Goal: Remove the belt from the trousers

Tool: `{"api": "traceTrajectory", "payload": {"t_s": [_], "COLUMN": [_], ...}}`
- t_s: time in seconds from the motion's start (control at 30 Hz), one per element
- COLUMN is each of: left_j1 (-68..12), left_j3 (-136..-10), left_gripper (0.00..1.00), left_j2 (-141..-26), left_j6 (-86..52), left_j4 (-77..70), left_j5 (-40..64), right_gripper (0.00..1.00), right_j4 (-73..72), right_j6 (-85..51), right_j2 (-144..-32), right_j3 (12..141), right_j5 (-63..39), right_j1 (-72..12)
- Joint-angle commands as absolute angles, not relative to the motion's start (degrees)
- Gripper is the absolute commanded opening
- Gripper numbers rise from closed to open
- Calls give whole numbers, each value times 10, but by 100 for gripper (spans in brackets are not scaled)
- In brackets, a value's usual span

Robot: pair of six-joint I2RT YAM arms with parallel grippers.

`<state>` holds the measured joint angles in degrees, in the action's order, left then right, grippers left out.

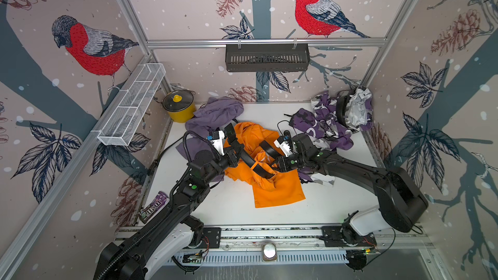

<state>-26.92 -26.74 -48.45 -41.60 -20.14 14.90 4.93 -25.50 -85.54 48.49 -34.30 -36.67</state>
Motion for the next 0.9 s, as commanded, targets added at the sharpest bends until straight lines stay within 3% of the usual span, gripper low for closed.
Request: {"api": "traceTrajectory", "payload": {"t_s": [0.0, 0.03, 0.1, 0.33, 0.5, 0.63, 0.87], "left_j1": [-267, -266, -260, -210, -205, -204, -150], "left_j3": [-273, -276, -290, -479, -688, -714, -534], "left_gripper": [0, 0, 0, 0, 0, 0, 0], "left_j2": [-482, -482, -488, -621, -704, -700, -647], "left_j6": [-404, -400, -388, -343, -332, -307, -348], "left_j4": [-221, -231, -256, -348, -376, -346, -419], "left_j5": [123, 115, 107, 168, 217, 217, 193], "right_gripper": [12, 4, 1, 0, 0, 0, 0], "right_j4": [40, 47, 70, 187, 268, 281, 237], "right_j6": [-247, -240, -223, -116, -63, -45, -69], "right_j2": [-847, -838, -817, -775, -760, -721, -687], "right_j3": [498, 507, 536, 780, 967, 950, 793], "right_j5": [-340, -335, -316, -237, -160, -102, -115], "right_j1": [-359, -352, -331, -236, -242, -241, -184]}}
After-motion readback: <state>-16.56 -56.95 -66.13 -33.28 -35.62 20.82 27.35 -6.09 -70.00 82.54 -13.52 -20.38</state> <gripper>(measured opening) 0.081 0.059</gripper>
